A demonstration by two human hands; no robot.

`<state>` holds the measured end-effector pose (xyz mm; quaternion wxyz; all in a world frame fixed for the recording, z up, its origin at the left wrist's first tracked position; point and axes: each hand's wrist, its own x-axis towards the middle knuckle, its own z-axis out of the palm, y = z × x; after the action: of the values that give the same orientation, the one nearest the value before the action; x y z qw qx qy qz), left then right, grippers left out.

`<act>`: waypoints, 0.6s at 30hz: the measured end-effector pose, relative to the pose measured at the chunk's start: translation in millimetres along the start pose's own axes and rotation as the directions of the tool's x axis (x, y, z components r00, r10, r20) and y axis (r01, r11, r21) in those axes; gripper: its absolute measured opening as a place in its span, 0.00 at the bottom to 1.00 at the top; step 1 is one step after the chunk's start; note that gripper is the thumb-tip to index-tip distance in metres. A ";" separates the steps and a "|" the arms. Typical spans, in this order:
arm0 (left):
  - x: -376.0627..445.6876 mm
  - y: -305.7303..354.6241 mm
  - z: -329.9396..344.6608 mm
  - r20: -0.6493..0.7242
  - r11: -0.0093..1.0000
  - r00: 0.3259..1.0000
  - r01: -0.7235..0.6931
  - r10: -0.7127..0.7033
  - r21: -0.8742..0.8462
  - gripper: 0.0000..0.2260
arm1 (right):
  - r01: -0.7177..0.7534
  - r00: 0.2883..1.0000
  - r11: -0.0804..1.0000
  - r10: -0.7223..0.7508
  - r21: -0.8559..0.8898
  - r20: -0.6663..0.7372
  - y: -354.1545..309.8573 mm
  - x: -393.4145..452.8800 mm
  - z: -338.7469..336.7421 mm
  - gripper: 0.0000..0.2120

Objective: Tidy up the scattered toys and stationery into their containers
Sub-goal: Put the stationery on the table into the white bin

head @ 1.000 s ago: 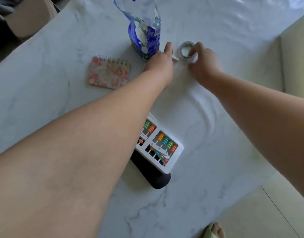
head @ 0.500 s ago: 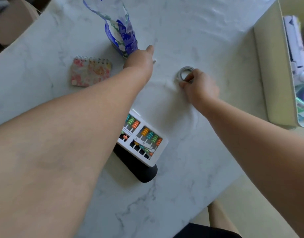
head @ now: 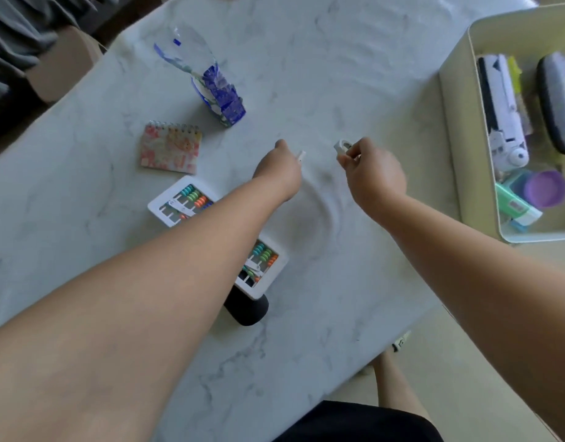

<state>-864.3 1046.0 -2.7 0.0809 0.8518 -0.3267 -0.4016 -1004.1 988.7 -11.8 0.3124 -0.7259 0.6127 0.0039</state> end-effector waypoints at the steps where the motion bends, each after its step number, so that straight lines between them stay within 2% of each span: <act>1: -6.6 8.5 4.7 -0.010 0.998 1.000 -0.015 0.014 -0.054 0.12 | 0.015 1.000 1.000 -0.014 0.024 -0.015 2.7 -2.4 -6.9 0.10; 3: -20.4 31.8 13.1 -0.043 0.989 0.998 -0.056 0.050 -0.140 0.10 | 0.066 0.996 0.994 -0.061 0.082 -0.061 9.7 -6.6 -26.2 0.09; 6: -35.9 74.2 25.9 -0.082 0.970 0.990 -0.133 0.119 -0.202 0.07 | 0.155 0.971 0.976 -0.123 0.152 -0.203 27.2 -10.4 -63.1 0.08; 10: -52.3 139.7 48.3 -0.063 0.953 0.979 -0.204 0.195 -0.223 0.06 | 0.155 0.942 0.983 -0.117 0.099 -0.315 74.0 -3.3 -118.5 0.08; 15: -66.4 209.0 83.0 0.050 0.954 0.969 -0.227 0.241 -0.198 0.04 | 0.012 0.957 0.995 0.016 0.095 -0.291 143.5 9.1 -174.7 0.10; 18: -73.1 234.1 105.3 0.109 0.969 0.971 -0.195 0.212 -0.151 0.09 | -0.012 0.970 0.995 0.035 0.095 -0.240 174.7 8.5 -192.6 0.09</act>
<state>-1090.9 923.5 67.0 0.1603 0.7793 -0.3880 -0.4652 -1230.4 883.4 61.6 0.2689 -0.6983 0.6543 -0.1092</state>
